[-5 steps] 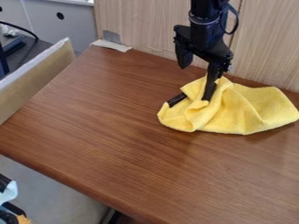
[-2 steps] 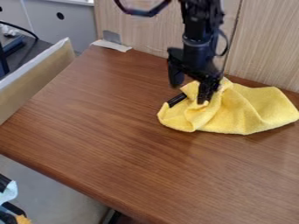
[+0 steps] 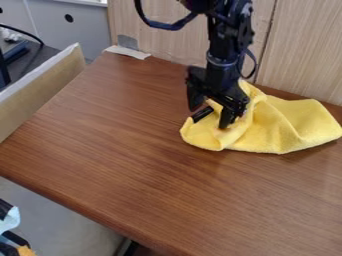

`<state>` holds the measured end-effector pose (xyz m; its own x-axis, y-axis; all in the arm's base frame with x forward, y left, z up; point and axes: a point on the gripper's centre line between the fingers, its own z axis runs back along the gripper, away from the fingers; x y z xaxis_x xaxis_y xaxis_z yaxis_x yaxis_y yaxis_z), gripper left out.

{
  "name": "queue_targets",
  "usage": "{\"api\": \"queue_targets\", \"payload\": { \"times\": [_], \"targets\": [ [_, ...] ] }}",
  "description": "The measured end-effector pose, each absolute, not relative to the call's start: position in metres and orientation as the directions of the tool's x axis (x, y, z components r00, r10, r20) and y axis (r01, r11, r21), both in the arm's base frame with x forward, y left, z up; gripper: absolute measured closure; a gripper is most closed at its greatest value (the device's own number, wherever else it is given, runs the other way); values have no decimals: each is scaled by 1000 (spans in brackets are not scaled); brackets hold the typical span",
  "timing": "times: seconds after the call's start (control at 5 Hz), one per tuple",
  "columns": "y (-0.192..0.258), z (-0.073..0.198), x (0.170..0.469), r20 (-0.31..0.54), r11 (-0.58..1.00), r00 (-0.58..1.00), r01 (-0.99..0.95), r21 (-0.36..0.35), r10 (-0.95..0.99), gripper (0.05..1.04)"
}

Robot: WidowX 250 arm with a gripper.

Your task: Unfold the cloth from the top to the bottom

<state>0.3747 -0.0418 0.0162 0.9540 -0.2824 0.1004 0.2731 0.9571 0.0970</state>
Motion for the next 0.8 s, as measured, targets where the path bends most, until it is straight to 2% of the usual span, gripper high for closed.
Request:
{"api": "queue_targets", "payload": {
  "times": [0.2,0.6,0.8],
  "targets": [
    [-42,7,371,70,959,959,266,96,-273,140],
    [-44,0,372,44,962,967,245,116,-252,727],
    [-43,2,374,47,966,971,229,120,-236,937]
  ]
}}
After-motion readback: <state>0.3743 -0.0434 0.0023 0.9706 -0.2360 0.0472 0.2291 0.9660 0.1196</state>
